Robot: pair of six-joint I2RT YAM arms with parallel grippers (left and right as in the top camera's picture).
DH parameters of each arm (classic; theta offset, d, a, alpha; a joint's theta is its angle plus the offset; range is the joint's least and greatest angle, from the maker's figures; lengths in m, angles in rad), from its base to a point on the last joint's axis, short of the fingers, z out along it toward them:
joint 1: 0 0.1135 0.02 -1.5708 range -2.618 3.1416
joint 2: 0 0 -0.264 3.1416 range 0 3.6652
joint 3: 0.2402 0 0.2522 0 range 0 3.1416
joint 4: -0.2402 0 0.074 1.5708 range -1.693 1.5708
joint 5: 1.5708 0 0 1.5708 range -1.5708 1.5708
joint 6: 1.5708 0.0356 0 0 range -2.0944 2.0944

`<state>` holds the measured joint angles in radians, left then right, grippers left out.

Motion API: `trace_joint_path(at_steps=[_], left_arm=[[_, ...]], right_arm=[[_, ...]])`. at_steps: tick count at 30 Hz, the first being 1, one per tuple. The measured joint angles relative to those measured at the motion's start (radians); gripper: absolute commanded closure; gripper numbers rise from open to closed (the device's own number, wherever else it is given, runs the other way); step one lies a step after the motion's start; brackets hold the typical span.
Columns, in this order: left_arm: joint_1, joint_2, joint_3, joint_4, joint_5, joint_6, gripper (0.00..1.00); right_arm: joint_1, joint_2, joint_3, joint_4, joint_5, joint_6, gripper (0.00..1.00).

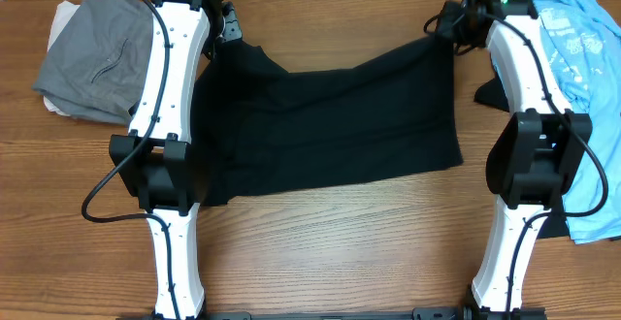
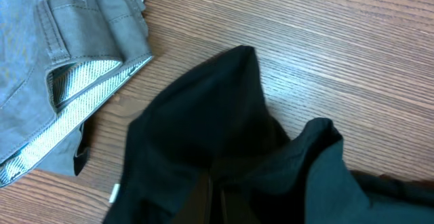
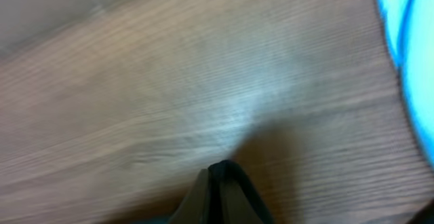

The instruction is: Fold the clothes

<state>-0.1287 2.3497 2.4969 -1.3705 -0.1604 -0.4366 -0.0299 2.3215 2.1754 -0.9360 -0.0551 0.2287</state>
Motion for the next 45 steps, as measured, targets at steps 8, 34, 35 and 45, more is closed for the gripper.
trace_joint_path(at_steps=[8, 34, 35, 45], left_arm=[[0.025, -0.059, 0.0, -0.082, 0.006, -0.003, 0.96], [0.027, -0.1, -0.389, -0.315, -0.048, 0.028, 0.96], [0.027, -0.1, -0.413, -0.312, -0.054, 0.028, 0.96], [0.039, -0.1, -0.534, -0.281, -0.069, 0.064, 0.04]], right_arm=[[-0.002, -0.002, 0.216, -0.463, -0.029, -0.009, 0.96], [-0.083, -0.002, 0.043, -0.697, -0.072, -0.095, 0.88], [-0.083, -0.003, 0.003, -0.679, -0.072, -0.097, 0.78], [-0.089, -0.003, -0.255, -0.464, -0.071, -0.112, 0.25]])
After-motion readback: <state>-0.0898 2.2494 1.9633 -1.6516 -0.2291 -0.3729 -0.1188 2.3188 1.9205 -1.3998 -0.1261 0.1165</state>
